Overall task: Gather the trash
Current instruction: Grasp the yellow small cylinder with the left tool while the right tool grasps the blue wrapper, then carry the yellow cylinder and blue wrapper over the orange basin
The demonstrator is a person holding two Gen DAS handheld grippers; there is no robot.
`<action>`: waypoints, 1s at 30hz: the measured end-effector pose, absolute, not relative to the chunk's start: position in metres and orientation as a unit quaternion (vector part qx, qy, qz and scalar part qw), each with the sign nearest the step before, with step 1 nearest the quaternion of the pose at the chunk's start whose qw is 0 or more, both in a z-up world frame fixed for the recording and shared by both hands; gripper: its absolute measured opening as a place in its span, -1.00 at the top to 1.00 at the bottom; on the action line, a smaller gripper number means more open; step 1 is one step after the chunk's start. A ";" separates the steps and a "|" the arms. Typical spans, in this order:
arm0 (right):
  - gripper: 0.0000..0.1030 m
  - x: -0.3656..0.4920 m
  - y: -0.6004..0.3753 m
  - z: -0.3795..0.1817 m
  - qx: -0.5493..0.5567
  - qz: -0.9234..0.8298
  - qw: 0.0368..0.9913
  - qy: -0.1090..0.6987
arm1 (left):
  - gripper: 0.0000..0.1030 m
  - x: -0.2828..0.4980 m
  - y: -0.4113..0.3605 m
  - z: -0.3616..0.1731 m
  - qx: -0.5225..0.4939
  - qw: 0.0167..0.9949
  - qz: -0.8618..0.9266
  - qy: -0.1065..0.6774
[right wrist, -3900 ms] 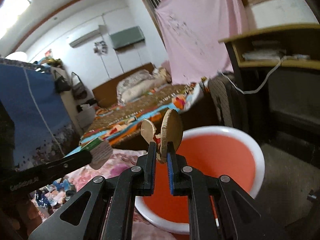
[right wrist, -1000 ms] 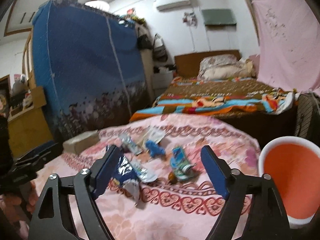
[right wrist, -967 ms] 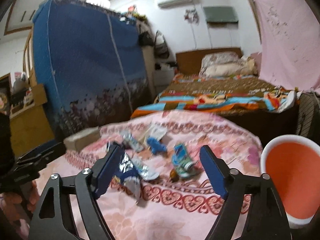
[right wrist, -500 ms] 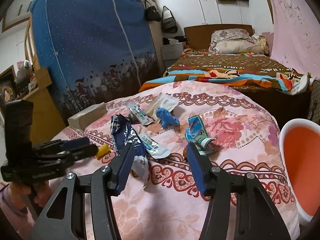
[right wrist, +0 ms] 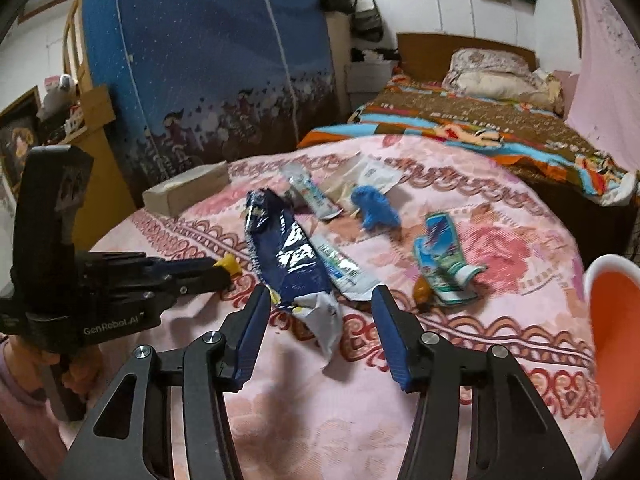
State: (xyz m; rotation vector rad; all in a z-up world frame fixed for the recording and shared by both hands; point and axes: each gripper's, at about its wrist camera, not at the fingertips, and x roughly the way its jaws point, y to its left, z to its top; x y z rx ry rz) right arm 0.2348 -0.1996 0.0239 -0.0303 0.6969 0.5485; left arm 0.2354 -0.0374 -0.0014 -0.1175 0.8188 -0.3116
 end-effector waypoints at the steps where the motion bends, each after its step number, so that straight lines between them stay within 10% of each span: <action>1: 0.03 0.237 -0.200 0.023 -0.011 0.270 0.900 0.342 | 0.98 0.235 -0.037 -0.001 -0.060 0.904 -0.151 0.396; 13: 0.55 0.245 -0.189 0.015 -0.014 0.283 0.883 0.373 | 1.00 0.236 -0.035 -0.002 -0.068 0.904 -0.149 0.396; 30: 0.57 0.217 -0.211 0.038 0.013 0.272 0.923 0.272 | 1.00 0.209 -0.039 0.023 -0.049 0.937 -0.149 0.312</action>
